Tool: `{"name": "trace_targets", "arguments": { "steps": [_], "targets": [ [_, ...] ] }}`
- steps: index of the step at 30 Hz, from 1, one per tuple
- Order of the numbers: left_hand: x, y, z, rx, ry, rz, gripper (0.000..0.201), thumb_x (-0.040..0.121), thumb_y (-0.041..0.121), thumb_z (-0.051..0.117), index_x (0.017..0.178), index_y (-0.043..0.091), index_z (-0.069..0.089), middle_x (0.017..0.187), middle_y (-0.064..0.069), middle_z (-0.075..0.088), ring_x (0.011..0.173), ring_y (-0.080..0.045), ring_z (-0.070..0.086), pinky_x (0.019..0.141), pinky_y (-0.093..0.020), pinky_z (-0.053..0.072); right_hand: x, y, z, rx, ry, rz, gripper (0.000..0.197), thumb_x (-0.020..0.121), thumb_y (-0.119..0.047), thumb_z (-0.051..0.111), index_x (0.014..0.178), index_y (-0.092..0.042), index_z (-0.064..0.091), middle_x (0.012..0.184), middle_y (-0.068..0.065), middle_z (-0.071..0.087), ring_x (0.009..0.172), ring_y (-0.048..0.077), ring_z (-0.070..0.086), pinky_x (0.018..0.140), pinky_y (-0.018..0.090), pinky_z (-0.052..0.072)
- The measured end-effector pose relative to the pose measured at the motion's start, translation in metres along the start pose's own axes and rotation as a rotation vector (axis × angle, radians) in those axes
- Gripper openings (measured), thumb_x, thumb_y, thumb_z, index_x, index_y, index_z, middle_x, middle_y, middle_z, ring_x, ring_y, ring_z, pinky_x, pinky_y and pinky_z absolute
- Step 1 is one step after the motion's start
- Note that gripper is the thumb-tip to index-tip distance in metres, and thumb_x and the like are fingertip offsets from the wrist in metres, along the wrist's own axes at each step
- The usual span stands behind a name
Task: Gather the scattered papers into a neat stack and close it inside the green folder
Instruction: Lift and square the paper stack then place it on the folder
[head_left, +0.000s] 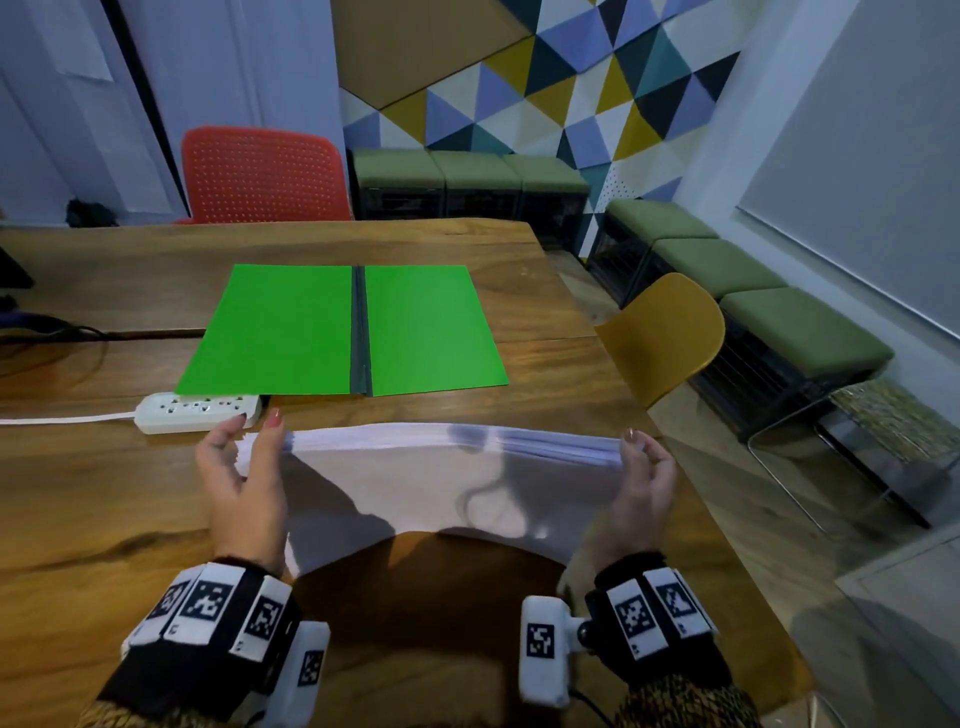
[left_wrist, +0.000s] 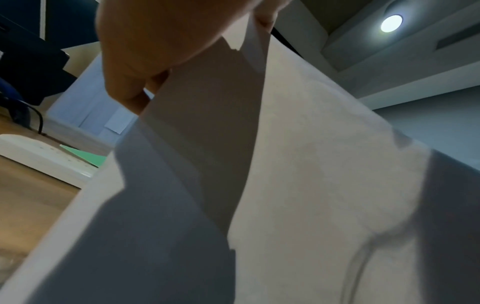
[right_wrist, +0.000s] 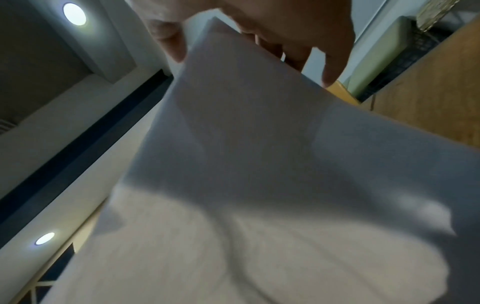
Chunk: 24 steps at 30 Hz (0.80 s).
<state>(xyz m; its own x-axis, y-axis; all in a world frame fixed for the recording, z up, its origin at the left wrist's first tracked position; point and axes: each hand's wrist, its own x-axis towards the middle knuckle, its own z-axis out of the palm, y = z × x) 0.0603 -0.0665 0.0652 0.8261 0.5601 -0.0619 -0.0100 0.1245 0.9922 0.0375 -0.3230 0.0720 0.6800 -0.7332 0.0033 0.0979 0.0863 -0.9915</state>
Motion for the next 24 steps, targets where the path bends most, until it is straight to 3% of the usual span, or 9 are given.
{"name": "trace_targets", "arguments": {
  "steps": [2, 4, 7, 10, 13, 17, 19, 21, 24],
  "targets": [
    [-0.003, 0.003, 0.0, 0.021, -0.015, 0.021, 0.05, 0.086, 0.034, 0.057, 0.131, 0.016, 0.041, 0.147, -0.013, 0.033, 0.134, -0.022, 0.032, 0.097, -0.03, 0.028, 0.0, 0.0, 0.0, -0.029, -0.005, 0.01, 0.034, 0.082, -0.039, 0.061, 0.106, -0.018, 0.051, 0.105, 0.0, 0.053, 0.081, 0.002, 0.049, 0.062, 0.018, 0.035],
    [-0.004, 0.003, -0.001, 0.039, -0.011, 0.032, 0.052, 0.084, 0.034, 0.061, 0.13, 0.016, 0.043, 0.146, -0.013, 0.035, 0.134, -0.024, 0.033, 0.1, -0.032, 0.029, 0.003, 0.006, 0.001, -0.061, 0.028, 0.065, 0.028, 0.077, -0.038, 0.065, 0.095, -0.019, 0.054, 0.091, 0.001, 0.056, 0.081, 0.015, 0.056, 0.062, 0.027, 0.044],
    [-0.003, 0.002, -0.002, 0.023, -0.026, 0.005, 0.048, 0.085, 0.036, 0.059, 0.127, 0.018, 0.045, 0.145, -0.016, 0.037, 0.132, -0.028, 0.036, 0.1, -0.035, 0.03, 0.006, 0.005, 0.005, -0.068, 0.035, 0.092, 0.019, 0.069, -0.042, 0.057, 0.078, -0.025, 0.058, 0.095, 0.011, 0.062, 0.096, 0.031, 0.058, 0.078, 0.044, 0.048],
    [0.0, -0.001, -0.004, 0.025, -0.01, -0.008, 0.045, 0.084, 0.037, 0.059, 0.125, 0.02, 0.048, 0.143, -0.016, 0.038, 0.131, -0.029, 0.036, 0.101, -0.037, 0.031, 0.007, 0.002, 0.007, -0.062, 0.047, 0.066, 0.028, 0.071, -0.046, 0.057, 0.077, -0.019, 0.058, 0.089, 0.006, 0.06, 0.087, 0.022, 0.053, 0.072, 0.032, 0.042],
    [0.001, -0.002, -0.004, 0.024, -0.003, -0.008, 0.043, 0.083, 0.037, 0.062, 0.121, 0.022, 0.05, 0.137, -0.016, 0.046, 0.126, -0.03, 0.043, 0.099, -0.039, 0.034, 0.01, 0.002, 0.007, -0.051, 0.103, 0.11, 0.011, 0.078, -0.026, 0.06, 0.071, -0.019, 0.055, 0.082, 0.005, 0.057, 0.08, 0.02, 0.051, 0.062, 0.028, 0.039],
    [0.0, 0.002, -0.002, 0.008, 0.006, 0.004, 0.047, 0.084, 0.033, 0.06, 0.126, 0.016, 0.047, 0.124, -0.008, 0.046, 0.092, -0.011, 0.046, 0.077, -0.026, 0.036, 0.007, -0.003, 0.01, -0.01, 0.036, 0.012, 0.016, 0.071, -0.032, 0.06, 0.084, -0.024, 0.056, 0.086, -0.005, 0.057, 0.08, 0.007, 0.054, 0.068, 0.021, 0.041],
    [-0.002, 0.002, -0.001, -0.017, 0.004, -0.014, 0.051, 0.085, 0.032, 0.06, 0.129, 0.014, 0.043, 0.12, -0.004, 0.044, 0.096, -0.011, 0.046, 0.08, -0.026, 0.036, 0.009, -0.001, 0.008, -0.045, 0.022, 0.005, 0.025, 0.073, -0.032, 0.065, 0.093, -0.019, 0.056, 0.087, -0.01, 0.055, 0.077, 0.003, 0.05, 0.062, 0.018, 0.041],
    [-0.002, 0.003, 0.001, -0.036, -0.005, -0.02, 0.048, 0.086, 0.031, 0.059, 0.128, 0.013, 0.044, 0.114, -0.002, 0.047, 0.096, -0.011, 0.047, 0.081, -0.024, 0.036, 0.013, 0.001, 0.006, -0.045, 0.041, 0.031, 0.015, 0.081, -0.019, 0.062, 0.094, -0.014, 0.057, 0.083, -0.008, 0.055, 0.074, 0.003, 0.049, 0.055, 0.009, 0.041],
    [0.0, 0.003, 0.002, -0.041, -0.002, -0.045, 0.043, 0.085, 0.037, 0.059, 0.12, 0.014, 0.05, 0.104, -0.004, 0.053, 0.093, -0.014, 0.049, 0.082, -0.029, 0.039, 0.014, -0.001, 0.009, -0.099, 0.03, -0.003, 0.004, 0.084, -0.012, 0.057, 0.087, -0.012, 0.059, 0.08, -0.006, 0.057, 0.075, 0.003, 0.051, 0.062, 0.012, 0.038]
  ]
}}
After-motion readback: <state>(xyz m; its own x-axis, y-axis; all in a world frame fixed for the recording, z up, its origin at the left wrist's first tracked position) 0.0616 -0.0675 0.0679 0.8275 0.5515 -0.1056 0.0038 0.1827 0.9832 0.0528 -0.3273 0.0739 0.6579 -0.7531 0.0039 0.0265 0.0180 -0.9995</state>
